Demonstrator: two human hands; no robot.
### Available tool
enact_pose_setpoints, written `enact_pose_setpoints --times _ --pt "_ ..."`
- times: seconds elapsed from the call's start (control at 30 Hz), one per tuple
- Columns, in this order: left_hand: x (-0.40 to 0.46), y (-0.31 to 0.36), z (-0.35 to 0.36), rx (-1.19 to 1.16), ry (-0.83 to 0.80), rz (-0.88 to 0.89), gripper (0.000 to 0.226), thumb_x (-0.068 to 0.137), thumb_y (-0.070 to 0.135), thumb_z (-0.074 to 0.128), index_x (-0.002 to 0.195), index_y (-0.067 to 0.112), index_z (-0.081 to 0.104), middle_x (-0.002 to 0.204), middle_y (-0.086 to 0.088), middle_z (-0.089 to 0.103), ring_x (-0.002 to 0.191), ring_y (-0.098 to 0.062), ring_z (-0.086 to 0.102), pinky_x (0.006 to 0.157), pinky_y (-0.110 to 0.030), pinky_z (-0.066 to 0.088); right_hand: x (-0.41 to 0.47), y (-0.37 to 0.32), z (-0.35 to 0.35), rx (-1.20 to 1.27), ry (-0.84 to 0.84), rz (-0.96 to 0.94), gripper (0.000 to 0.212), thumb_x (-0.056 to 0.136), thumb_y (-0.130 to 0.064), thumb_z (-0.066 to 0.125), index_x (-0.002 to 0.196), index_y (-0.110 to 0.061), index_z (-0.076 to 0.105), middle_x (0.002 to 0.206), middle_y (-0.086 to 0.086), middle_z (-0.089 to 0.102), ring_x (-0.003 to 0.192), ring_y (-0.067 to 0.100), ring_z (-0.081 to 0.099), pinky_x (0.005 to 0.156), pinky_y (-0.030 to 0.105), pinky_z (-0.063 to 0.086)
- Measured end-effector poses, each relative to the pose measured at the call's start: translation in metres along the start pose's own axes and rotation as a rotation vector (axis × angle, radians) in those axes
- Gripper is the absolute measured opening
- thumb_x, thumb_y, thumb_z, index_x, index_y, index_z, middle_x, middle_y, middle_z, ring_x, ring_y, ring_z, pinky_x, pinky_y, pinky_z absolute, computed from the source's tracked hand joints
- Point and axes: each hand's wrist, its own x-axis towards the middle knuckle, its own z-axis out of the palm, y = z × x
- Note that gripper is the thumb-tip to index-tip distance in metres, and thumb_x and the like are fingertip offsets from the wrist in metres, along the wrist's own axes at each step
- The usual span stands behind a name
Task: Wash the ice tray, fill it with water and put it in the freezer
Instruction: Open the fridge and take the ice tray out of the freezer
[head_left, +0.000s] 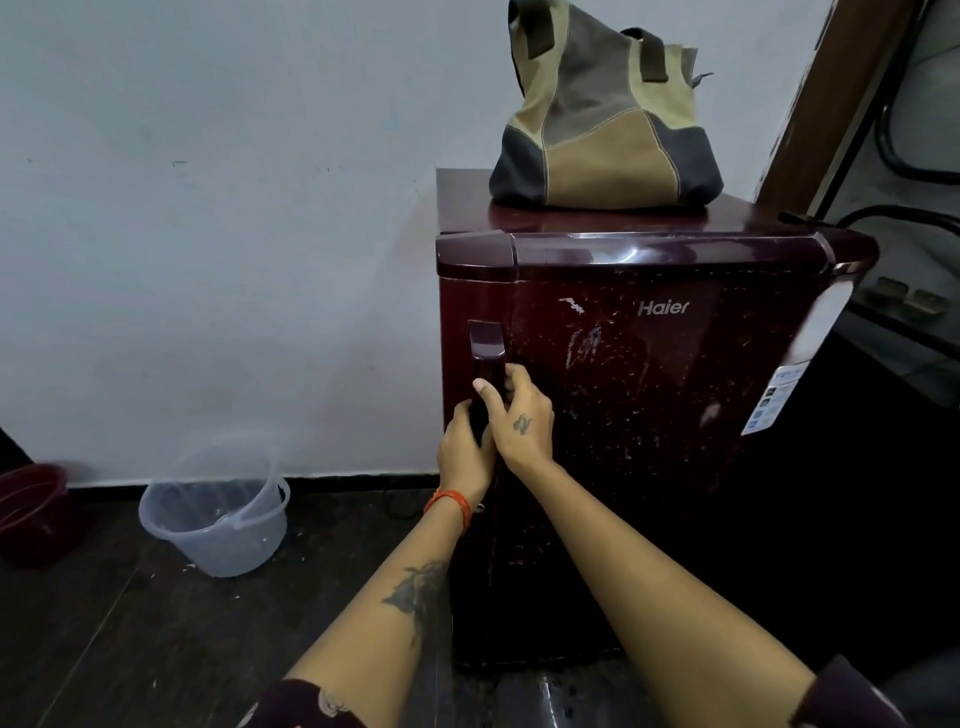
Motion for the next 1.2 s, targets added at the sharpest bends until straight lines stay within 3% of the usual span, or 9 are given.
enact_pose_setpoints --times 0.43,0.6,0.8,1.07,1.2 --pt "-0.027 -0.002 0.002 0.086 0.058 0.085 0.043 0.098 0.017 0.045 0.139 0.007 0.039 0.103 -0.018 0.066 0.093 -0.032 0.063 0.068 -0.029 0.041 -0.020 0.003 -0.016 -0.109 -0.026 -0.087 0.050 0.094 -0.038 0.052 0.131 -0.004 0.046 0.125 0.015 0.059 0.116 0.027 0.056 0.090 0.030 0.045" --pt "-0.065 -0.002 0.008 0.051 0.101 0.116 0.043 0.097 0.022 0.049 0.137 0.008 0.043 0.112 -0.017 0.066 0.101 -0.032 0.064 0.080 -0.034 0.048 -0.050 0.012 -0.037 -0.090 -0.032 -0.144 0.049 0.094 -0.036 0.052 0.130 -0.002 0.047 0.126 0.014 0.058 0.119 0.024 0.054 0.092 0.027 0.044" --pt "-0.112 0.011 0.013 0.022 0.149 0.139 0.041 0.094 0.020 0.055 0.133 0.007 0.049 0.117 -0.016 0.065 0.105 -0.030 0.063 0.080 -0.027 0.044 -0.084 0.017 -0.066 -0.055 -0.031 -0.162 0.047 0.094 -0.036 0.053 0.128 -0.004 0.049 0.122 0.014 0.061 0.115 0.024 0.057 0.093 0.032 0.048" --pt "-0.188 0.033 0.029 -0.029 0.174 0.153 0.039 0.090 0.016 0.062 0.128 0.011 0.057 0.116 -0.011 0.067 0.106 -0.023 0.064 0.088 -0.028 0.049 -0.145 0.034 -0.120 0.007 0.012 -0.166 0.045 0.095 -0.031 0.053 0.132 -0.005 0.048 0.123 0.014 0.061 0.116 0.023 0.057 0.095 0.031 0.047" --pt "-0.227 0.044 0.044 -0.070 0.162 0.201 0.038 0.089 0.014 0.063 0.126 0.012 0.059 0.117 -0.007 0.067 0.107 -0.018 0.064 0.091 -0.026 0.051 -0.175 0.046 -0.152 0.043 0.048 -0.170 0.043 0.096 -0.026 0.052 0.133 -0.005 0.049 0.127 0.012 0.059 0.118 0.020 0.055 0.094 0.017 0.040"
